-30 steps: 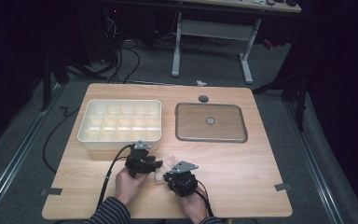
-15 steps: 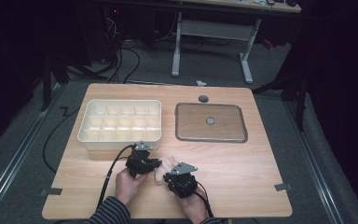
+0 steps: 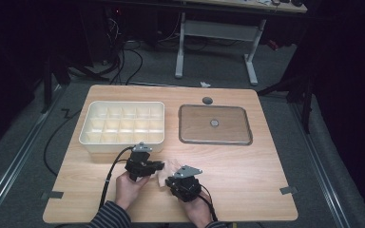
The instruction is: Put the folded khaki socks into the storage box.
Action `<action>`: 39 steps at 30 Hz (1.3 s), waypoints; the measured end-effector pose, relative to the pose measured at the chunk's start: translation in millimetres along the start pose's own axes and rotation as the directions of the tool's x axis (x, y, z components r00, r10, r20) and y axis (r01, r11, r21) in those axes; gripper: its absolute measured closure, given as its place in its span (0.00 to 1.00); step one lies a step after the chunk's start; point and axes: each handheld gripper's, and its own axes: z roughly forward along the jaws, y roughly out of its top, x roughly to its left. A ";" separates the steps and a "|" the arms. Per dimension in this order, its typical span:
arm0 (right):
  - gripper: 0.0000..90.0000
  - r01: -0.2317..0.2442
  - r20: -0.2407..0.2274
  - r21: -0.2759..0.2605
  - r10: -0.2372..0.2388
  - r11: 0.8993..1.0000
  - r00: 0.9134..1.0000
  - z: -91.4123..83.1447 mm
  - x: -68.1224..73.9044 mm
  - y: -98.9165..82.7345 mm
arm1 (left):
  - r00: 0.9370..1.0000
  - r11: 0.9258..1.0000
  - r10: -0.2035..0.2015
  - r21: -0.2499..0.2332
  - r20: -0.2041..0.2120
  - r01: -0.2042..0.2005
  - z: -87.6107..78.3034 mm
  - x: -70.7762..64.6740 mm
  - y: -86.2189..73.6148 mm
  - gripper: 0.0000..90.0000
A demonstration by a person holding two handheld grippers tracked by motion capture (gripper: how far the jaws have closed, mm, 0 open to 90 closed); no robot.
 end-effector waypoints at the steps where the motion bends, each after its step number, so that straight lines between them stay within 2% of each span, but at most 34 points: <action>1: 0.84 -0.018 -0.014 0.002 0.018 1.000 1.000 -0.4 -0.5 0.1 | 1.000 1.000 0.002 0.002 0.000 -0.002 -0.3 -0.2 -0.2 0.94; 4: 0.83 -0.047 -0.042 -0.016 0.046 0.999 0.998 -2.8 -2.6 1.4 | 1.000 1.000 0.010 0.012 0.000 -0.010 -1.2 -0.1 -0.9 0.94; 8: 0.91 -0.106 -0.036 -0.066 0.103 0.992 0.994 -11.2 -11.9 6.2 | 1.000 1.000 0.020 0.013 0.002 -0.020 -1.9 -1.5 -1.1 0.94; 11: 0.95 -0.132 -0.019 -0.084 0.131 0.988 0.991 -14.5 -21.2 10.5 | 1.000 1.000 0.023 0.014 0.000 -0.023 -2.1 -1.7 -1.3 0.94; 18: 0.97 -0.161 0.000 -0.090 0.161 0.983 0.987 -8.3 -28.9 18.5 | 1.000 1.000 0.024 0.011 0.004 -0.024 -3.6 -2.0 -1.2 0.94; 22: 0.97 -0.170 0.022 -0.060 0.172 0.984 0.985 2.1 -32.7 17.8 | 0.999 1.000 0.031 -0.002 0.011 -0.031 -7.2 -2.8 -1.0 0.94; 25: 0.97 -0.187 0.019 -0.057 0.189 0.981 0.982 4.7 -36.3 17.2 | 0.999 0.999 0.035 -0.006 0.015 -0.035 -9.1 -4.2 -0.9 0.94; 32: 0.99 -0.137 0.033 -0.033 0.138 0.990 0.990 11.6 -32.6 17.4 | 0.999 0.999 0.037 -0.020 0.037 -0.037 -10.1 -7.2 0.2 0.94; 39: 1.00 -0.105 0.024 -0.015 0.105 0.994 0.994 16.2 -26.5 19.1 | 0.996 0.997 0.077 -0.013 0.038 -0.077 -10.3 -14.0 7.0 0.94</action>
